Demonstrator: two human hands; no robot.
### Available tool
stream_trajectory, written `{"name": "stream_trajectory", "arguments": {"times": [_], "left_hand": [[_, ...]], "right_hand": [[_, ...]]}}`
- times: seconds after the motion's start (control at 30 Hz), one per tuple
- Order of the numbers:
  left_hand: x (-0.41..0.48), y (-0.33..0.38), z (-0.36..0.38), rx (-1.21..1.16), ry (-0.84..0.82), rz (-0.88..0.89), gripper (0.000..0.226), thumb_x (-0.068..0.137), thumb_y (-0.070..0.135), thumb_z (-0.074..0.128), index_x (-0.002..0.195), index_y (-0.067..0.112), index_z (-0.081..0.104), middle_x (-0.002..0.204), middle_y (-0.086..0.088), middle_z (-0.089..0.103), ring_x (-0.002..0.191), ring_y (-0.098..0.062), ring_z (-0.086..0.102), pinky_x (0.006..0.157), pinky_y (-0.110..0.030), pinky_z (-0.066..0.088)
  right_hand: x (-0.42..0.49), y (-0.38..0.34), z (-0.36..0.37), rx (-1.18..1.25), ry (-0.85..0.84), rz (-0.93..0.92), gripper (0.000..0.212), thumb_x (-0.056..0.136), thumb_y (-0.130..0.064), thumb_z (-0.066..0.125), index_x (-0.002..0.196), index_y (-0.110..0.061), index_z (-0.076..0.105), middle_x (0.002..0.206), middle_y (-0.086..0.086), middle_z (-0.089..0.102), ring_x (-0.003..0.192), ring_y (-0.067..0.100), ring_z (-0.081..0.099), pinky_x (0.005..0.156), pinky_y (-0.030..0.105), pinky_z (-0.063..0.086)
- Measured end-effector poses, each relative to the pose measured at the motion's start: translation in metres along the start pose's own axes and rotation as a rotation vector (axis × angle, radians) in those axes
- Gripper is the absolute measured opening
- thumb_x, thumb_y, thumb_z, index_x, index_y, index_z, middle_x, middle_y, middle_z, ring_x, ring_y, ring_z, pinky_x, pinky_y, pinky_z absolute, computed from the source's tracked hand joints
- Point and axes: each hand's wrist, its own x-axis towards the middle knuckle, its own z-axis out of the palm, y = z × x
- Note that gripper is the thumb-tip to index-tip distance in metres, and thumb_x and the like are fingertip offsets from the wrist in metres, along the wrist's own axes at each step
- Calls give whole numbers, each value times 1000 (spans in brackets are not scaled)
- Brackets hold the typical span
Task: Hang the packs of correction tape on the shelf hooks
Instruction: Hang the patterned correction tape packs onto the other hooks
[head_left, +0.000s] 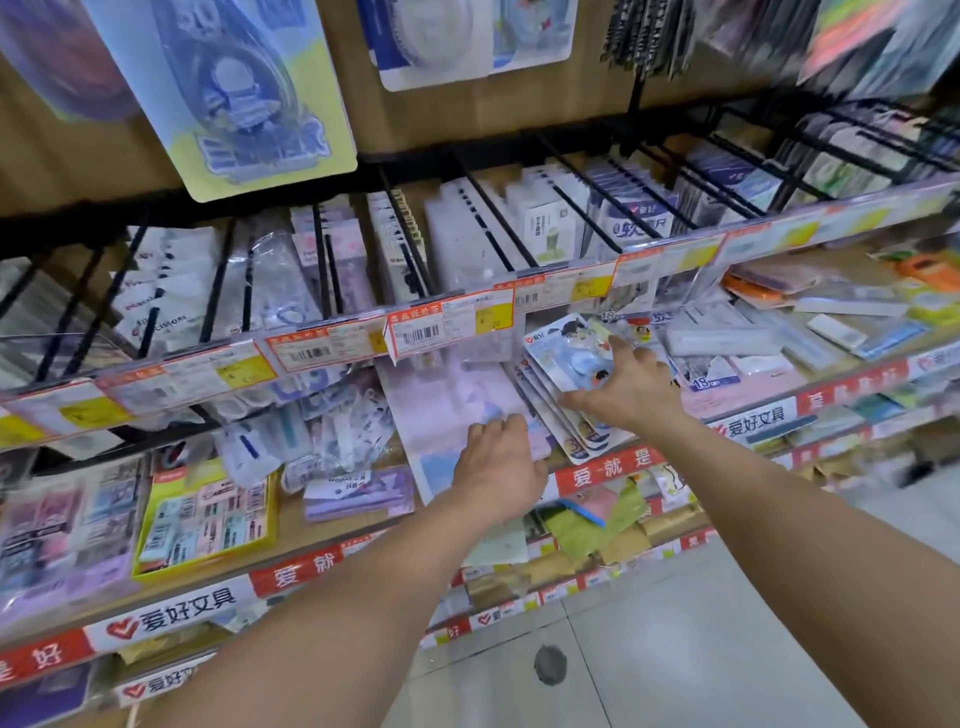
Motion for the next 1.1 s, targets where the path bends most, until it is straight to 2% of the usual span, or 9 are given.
{"name": "stream_trajectory", "arguments": {"times": [0.17, 0.4, 0.5, 0.63, 0.73, 0.87, 0.93, 1.0, 1.1], "left_hand": [[12, 6, 14, -49, -52, -46, 40, 94, 30, 50, 129, 12, 45, 131, -12, 49, 123, -31, 37, 99, -40, 39], [31, 14, 16, -272, -28, -136, 36, 96, 34, 48, 126, 14, 47, 133, -9, 53, 122, -29, 47, 93, -35, 43], [37, 19, 14, -462, 7, -209, 31, 98, 35, 46, 122, 16, 52, 123, -6, 63, 113, -27, 58, 90, -31, 47], [44, 21, 16, -812, 50, -264, 25, 102, 37, 45, 101, 15, 58, 95, -1, 64, 86, -20, 62, 77, -28, 49], [45, 27, 17, -1183, -57, -346, 30, 102, 37, 47, 101, 9, 60, 86, -7, 66, 78, -23, 67, 87, -44, 58], [42, 31, 17, -1330, -173, -330, 12, 101, 25, 54, 102, 15, 59, 90, -5, 70, 74, -26, 67, 79, -48, 59], [39, 28, 19, -1350, -170, -294, 9, 99, 17, 56, 102, 17, 65, 93, -4, 75, 77, -26, 70, 70, -41, 58], [36, 23, 23, -1351, -133, -280, 14, 97, 12, 57, 106, 15, 68, 94, -5, 76, 81, -28, 73, 70, -41, 58], [33, 11, 22, -1323, -59, -297, 17, 97, 11, 57, 110, 11, 67, 100, -12, 75, 84, -31, 73, 76, -45, 59]], "right_hand": [[16, 6, 14, -65, -101, 45, 131, 66, -78, 74, 162, -31, -2, 167, 19, 15, 153, 43, 17, 120, 58, 25], [15, 8, 19, -38, -24, 47, 121, 70, -76, 70, 162, -32, 4, 160, 20, 27, 148, 41, 26, 114, 57, 32], [11, 2, 17, -85, 42, 48, 120, 67, -87, 61, 159, -32, 8, 154, 18, 33, 144, 40, 33, 113, 59, 33], [-10, -4, 17, -78, 95, 73, 119, 68, -87, 59, 160, -29, 10, 155, 18, 32, 145, 39, 31, 111, 57, 34], [-39, -3, 24, -68, 83, 93, 119, 70, -87, 58, 159, -26, 10, 152, 19, 35, 143, 38, 32, 108, 53, 37], [-67, 0, 37, -6, 62, 72, 112, 75, -77, 61, 160, -26, 8, 149, 18, 38, 141, 37, 33, 107, 50, 37], [-74, 4, 39, 63, 32, 28, 113, 76, -70, 65, 161, -27, 4, 146, 17, 39, 140, 36, 33, 107, 48, 38], [-77, 8, 36, 155, 1, -1, 113, 73, -70, 66, 162, -29, 9, 143, 15, 42, 139, 35, 35, 109, 47, 39], [-68, 16, 26, 286, 63, -10, 100, 78, -70, 69, 156, -20, 34, 148, 13, 45, 143, 32, 35, 113, 45, 37]]}}
